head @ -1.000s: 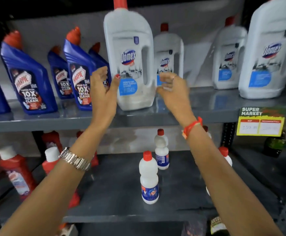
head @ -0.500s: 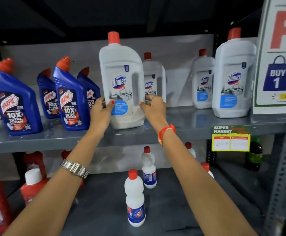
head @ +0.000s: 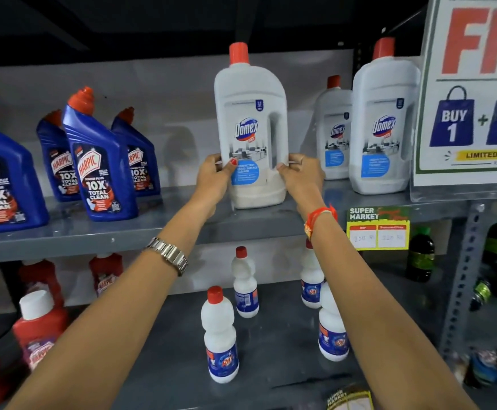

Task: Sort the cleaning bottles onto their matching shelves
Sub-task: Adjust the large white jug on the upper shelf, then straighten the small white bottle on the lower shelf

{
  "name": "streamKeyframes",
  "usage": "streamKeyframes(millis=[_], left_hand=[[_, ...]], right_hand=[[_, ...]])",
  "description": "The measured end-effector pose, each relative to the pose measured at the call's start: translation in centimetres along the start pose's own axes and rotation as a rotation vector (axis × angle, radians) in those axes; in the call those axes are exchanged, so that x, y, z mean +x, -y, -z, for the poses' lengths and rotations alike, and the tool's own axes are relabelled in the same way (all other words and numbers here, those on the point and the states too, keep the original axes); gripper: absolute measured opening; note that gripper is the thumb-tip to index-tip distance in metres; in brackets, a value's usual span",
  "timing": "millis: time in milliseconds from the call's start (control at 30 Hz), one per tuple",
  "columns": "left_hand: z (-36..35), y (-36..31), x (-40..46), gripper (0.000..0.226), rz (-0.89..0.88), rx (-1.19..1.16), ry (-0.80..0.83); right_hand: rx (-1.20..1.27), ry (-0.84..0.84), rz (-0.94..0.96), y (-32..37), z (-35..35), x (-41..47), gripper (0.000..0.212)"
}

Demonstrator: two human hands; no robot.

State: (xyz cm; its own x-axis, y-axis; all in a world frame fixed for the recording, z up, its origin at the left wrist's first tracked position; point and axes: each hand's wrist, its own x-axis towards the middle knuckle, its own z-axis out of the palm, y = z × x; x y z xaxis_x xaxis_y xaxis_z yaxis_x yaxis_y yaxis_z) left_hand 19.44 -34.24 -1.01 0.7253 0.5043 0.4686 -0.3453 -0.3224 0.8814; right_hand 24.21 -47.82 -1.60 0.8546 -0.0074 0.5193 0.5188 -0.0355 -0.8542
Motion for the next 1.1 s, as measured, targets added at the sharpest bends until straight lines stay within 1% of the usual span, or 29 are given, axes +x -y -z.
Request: streamKeyframes(millis=[67, 133, 167, 233, 267, 300, 333, 400, 433, 467, 500, 533, 600, 633, 700, 733, 767, 800, 833, 867, 900, 1000, 1033, 1100], left_hand=[[-0.1, 0.1, -0.1, 0.035, -0.044, 0.021, -0.017], [-0.3, 0.2, -0.8, 0.041, -0.130, 0.030, -0.050], [-0.3, 0.3, -1.4, 0.045, -0.177, 0.024, -0.068], [0.1, 0.7, -3.4, 0.051, -0.279, 0.006, -0.112], [0.4, 1.1, -4.8, 0.051, -0.357, -0.012, -0.134], [0.8, 1.7, -6.1, 0.048, -0.472, -0.012, -0.166], [1.3, 2.7, -7.4, 0.045, -0.611, 0.028, -0.216], [2.1, 6.0, -9.5, 0.040, -0.873, 0.194, -0.329], [2.5, 8.0, -10.3, 0.041, -0.955, 0.258, -0.365], [2.9, 10.1, -11.1, 0.043, -0.987, 0.292, -0.391], [3.2, 12.2, -12.0, 0.047, -0.974, 0.310, -0.417], [3.4, 14.1, -12.9, 0.047, -0.916, 0.313, -0.440], [3.9, 17.7, -15.0, 0.043, -0.711, 0.291, -0.467], [4.1, 19.1, -15.9, 0.048, -0.589, 0.267, -0.452], [4.5, 21.7, -17.2, 0.068, -0.307, 0.199, -0.358], [4.7, 22.9, -17.5, 0.077, -0.162, 0.170, -0.290], [5.0, 24.0, -17.7, 0.085, -0.024, 0.148, -0.217], [5.2, 24.9, -17.7, 0.091, 0.101, 0.146, -0.152], [5.4, 25.7, -17.6, 0.093, 0.196, 0.156, -0.098], [5.5, 26.4, -17.6, 0.091, 0.252, 0.177, -0.060], [5.6, 26.9, -17.4, 0.084, 0.282, 0.213, -0.038], [5.1, 27.2, -16.9, 0.048, 0.308, 0.307, -0.015], [4.9, 27.2, -16.7, 0.042, 0.306, 0.312, 0.001], [4.4, 27.1, -16.5, 0.040, 0.312, 0.301, 0.046]], right_hand=[[-0.048, 0.036, 0.004, 0.1, 0.1, -0.1, 0.023], [-0.112, 0.071, 0.022, 0.1, 0.2, -0.4, 0.029], [-0.129, 0.059, 0.049, 0.0, 0.4, -0.8, 0.035], [-0.086, -0.026, 0.138, -0.4, 0.8, -2.4, 0.044], [-0.024, -0.076, 0.181, -0.6, 1.0, -3.6, 0.043], [0.049, -0.117, 0.211, -1.0, 1.2, -5.0, 0.042], [0.130, -0.143, 0.232, -1.7, 1.2, -6.7, 0.040], [0.288, -0.145, 0.242, -3.8, 1.0, -10.1, 0.038], [0.323, -0.128, 0.241, -5.2, 0.7, -11.9, 0.037], [0.320, -0.107, 0.236, -6.6, 0.4, -13.7, 0.039], [0.303, -0.078, 0.212, -8.5, -0.1, -15.3, 0.043], [0.275, -0.046, 0.171, -10.4, -0.7, -16.6, 0.049], [0.207, 0.030, 0.060, -14.3, -2.1, -18.8, 0.063], [0.176, 0.081, -0.017, -16.2, -2.7, -19.5, 0.068], [0.132, 0.237, -0.222, -19.4, -4.0, -20.8, 0.075], [0.104, 0.339, -0.326, -21.0, -4.7, -21.4, 0.082], [0.071, 0.434, -0.389, -22.3, -5.2, -22.1, 0.094], [0.041, 0.519, -0.413, -23.4, -5.8, -22.7, 0.103], [0.009, 0.578, -0.425, -24.3, -6.5, -23.2, 0.106], [-0.023, 0.604, -0.429, -25.0, -7.2, -23.5, 0.103], [-0.047, 0.601, -0.432, -25.5, -7.9, -23.7, 0.094], [-0.063, 0.501, -0.475, -25.7, -9.1, -23.6, 0.066], [-0.060, 0.472, -0.495, -25.7, -9.2, -23.5, 0.060], [-0.084, 0.440, -0.478, -25.7, -8.7, -23.2, 0.056]])
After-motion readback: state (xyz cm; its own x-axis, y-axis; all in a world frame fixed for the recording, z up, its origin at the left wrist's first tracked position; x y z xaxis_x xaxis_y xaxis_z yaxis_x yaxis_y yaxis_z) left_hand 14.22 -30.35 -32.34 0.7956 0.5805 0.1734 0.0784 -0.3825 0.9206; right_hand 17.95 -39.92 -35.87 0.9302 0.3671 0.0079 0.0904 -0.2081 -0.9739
